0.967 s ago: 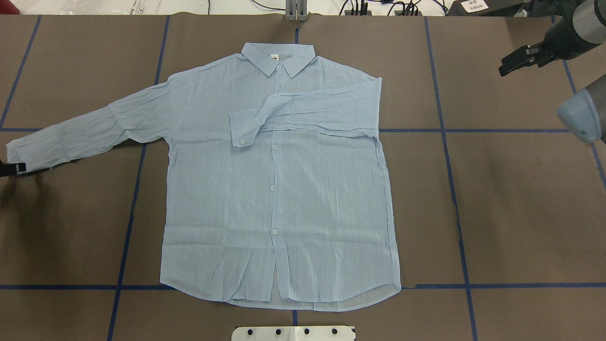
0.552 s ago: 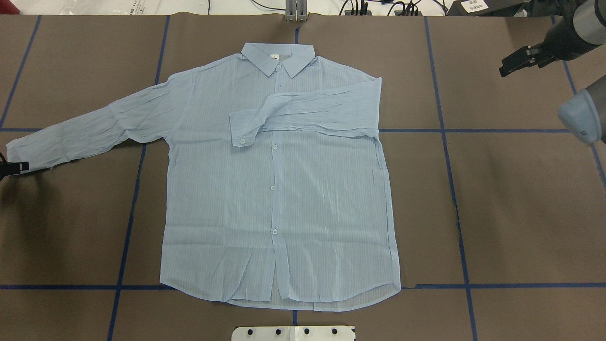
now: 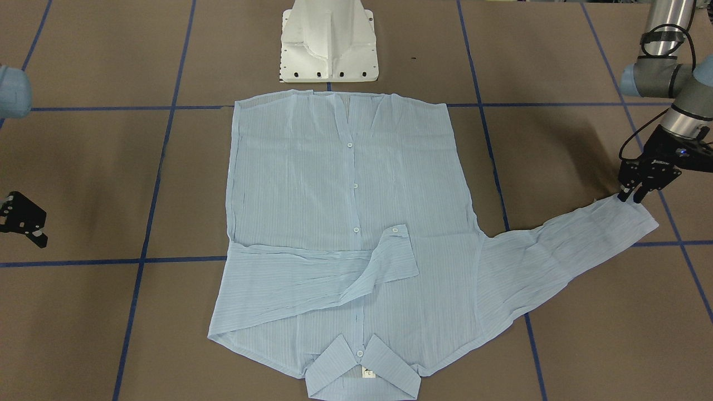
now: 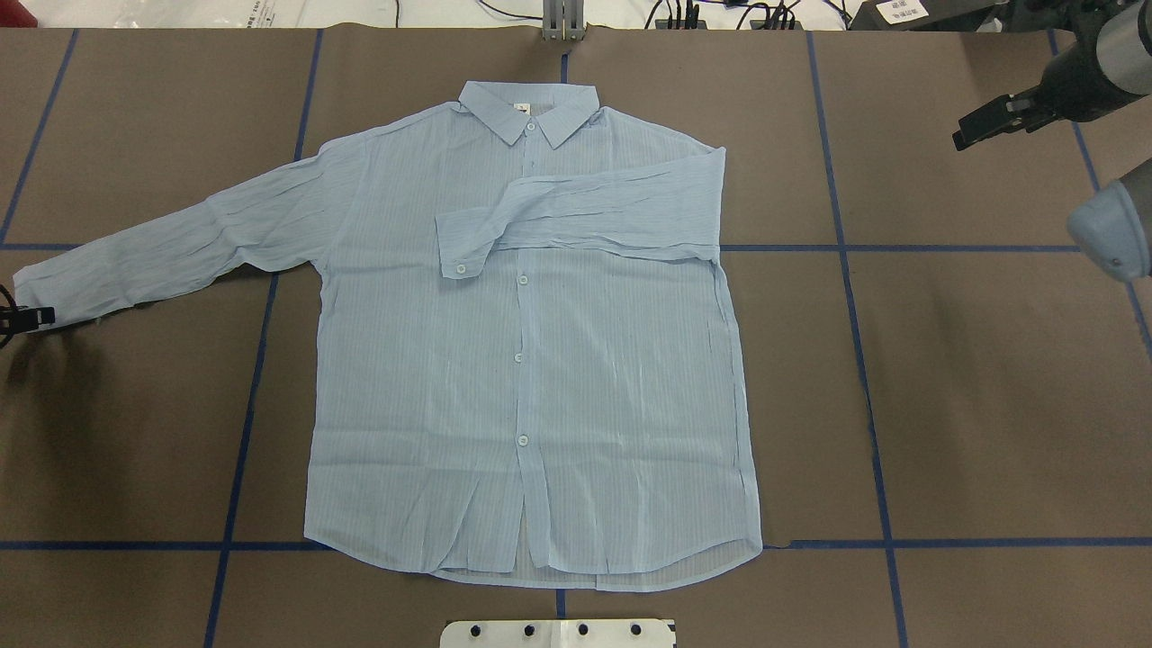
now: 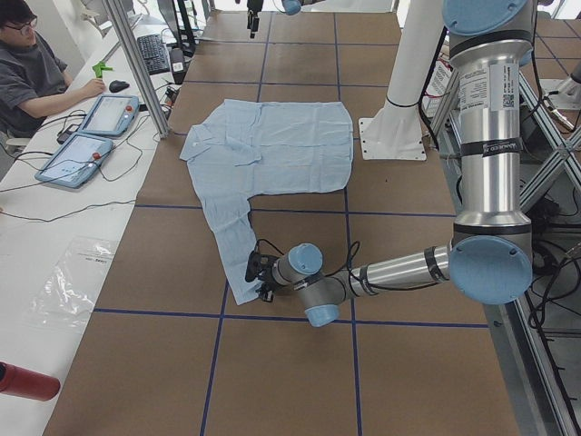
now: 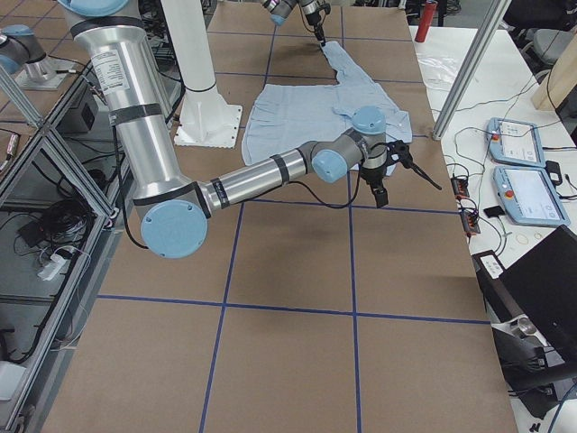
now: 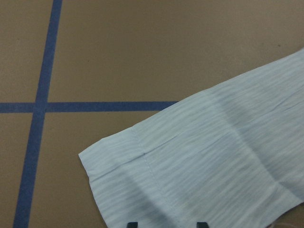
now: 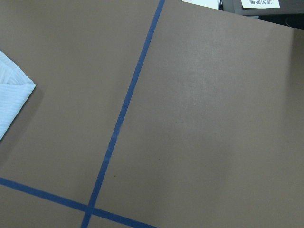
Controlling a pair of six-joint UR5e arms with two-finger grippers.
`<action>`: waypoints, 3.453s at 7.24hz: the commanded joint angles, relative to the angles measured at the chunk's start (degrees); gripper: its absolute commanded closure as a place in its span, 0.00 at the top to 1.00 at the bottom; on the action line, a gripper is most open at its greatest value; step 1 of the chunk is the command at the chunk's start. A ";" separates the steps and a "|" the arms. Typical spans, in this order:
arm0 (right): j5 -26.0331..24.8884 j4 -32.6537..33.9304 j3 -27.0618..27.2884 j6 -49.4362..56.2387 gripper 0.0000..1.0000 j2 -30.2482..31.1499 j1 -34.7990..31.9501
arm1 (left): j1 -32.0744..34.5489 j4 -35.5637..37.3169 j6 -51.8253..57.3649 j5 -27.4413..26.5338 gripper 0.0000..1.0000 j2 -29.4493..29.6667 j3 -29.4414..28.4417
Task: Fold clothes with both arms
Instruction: 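Lower the left gripper to the other sleeve cuff and grasp it, then carry the grasped sleeve across the shirt body and release it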
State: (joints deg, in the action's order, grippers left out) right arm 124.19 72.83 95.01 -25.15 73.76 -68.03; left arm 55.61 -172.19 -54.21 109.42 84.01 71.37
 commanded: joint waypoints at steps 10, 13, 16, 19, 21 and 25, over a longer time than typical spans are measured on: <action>0.00 -0.14 0.26 -0.69 1.00 0.07 0.00 | 0.72 8.19 0.07 4.40 0.00 11.67 5.18; 0.17 -0.14 0.17 -0.69 1.00 -0.02 0.00 | 0.73 9.67 0.16 5.10 0.00 24.23 5.27; 0.17 -0.14 0.17 -0.86 1.00 -0.02 0.00 | -2.07 22.40 -4.12 4.84 0.00 37.42 5.89; 0.17 -0.14 0.17 -0.87 1.00 -0.02 0.00 | -8.22 27.87 -9.77 3.61 0.00 46.05 5.62; 0.09 -0.14 0.17 -0.87 1.00 -0.02 0.00 | -14.71 28.05 -9.86 -4.36 0.00 48.78 4.75; 0.09 -0.06 -0.18 -1.83 1.00 -0.02 0.00 | -21.94 29.73 -9.69 -10.72 0.00 53.26 -0.24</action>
State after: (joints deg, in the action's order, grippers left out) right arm 124.28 72.77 95.01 -26.59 73.74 -68.03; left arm 35.88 -142.64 -63.94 100.40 135.26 73.77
